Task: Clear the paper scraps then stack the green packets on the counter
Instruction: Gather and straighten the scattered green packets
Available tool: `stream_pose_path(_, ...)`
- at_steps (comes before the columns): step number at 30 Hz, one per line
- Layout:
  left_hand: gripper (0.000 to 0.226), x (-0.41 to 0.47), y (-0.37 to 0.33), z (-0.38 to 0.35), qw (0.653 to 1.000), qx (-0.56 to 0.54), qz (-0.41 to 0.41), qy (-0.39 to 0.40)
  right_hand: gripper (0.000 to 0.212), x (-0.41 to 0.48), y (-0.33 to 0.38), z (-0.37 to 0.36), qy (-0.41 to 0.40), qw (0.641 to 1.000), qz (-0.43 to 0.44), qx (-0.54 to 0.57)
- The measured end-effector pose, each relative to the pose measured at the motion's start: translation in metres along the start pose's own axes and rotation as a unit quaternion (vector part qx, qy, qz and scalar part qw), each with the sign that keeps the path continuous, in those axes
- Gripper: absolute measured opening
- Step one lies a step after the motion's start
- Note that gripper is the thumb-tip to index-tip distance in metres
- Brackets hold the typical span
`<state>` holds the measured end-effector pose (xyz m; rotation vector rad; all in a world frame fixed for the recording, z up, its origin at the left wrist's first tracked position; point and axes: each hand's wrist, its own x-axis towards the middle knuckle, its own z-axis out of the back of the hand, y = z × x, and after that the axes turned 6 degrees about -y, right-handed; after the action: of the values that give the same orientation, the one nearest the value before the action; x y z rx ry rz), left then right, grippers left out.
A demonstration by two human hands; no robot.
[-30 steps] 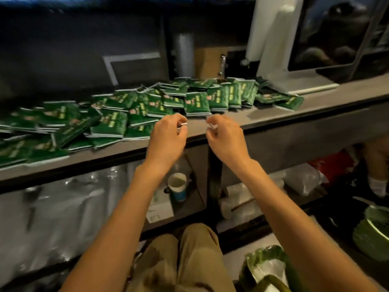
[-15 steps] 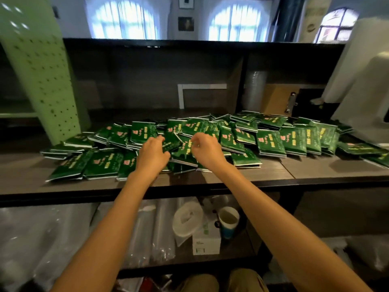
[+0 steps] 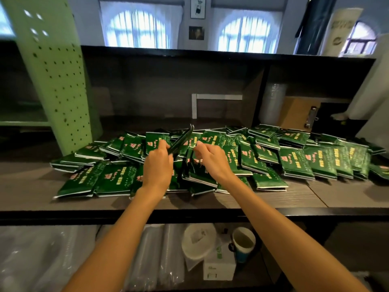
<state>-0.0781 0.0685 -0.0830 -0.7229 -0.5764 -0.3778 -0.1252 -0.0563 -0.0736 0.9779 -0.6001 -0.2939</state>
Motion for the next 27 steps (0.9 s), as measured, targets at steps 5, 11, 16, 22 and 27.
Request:
stream_pose_path(5,0.02,0.004,-0.025,-0.011,0.996,-0.061,-0.058,-0.006,0.054,0.012,0.0,-0.002,-0.01,0.989,-0.063,0.136)
stream_pose_path(11,0.052,0.024,-0.049,-0.04,0.962,-0.13,-0.14,0.196,0.015,0.044,-0.02,0.024,-0.07,0.958,-0.145,0.236)
stream_pose_path(16,0.035,0.053,-0.054,-0.062,0.978,-0.179,-0.029,0.103,0.023,0.068,-0.033,0.047,-0.158,0.957,-0.145,0.198)
stream_pose_path(22,0.057,0.079,-0.05,-0.092,0.98,0.051,0.044,0.185,0.009,0.103,-0.051,0.049,-0.216,0.948,-0.161,0.168)
stream_pose_path(27,0.044,0.087,-0.049,-0.107,0.965,0.002,0.097,0.243,0.034,0.114,-0.057,0.048,-0.197,0.94,-0.19,0.203)
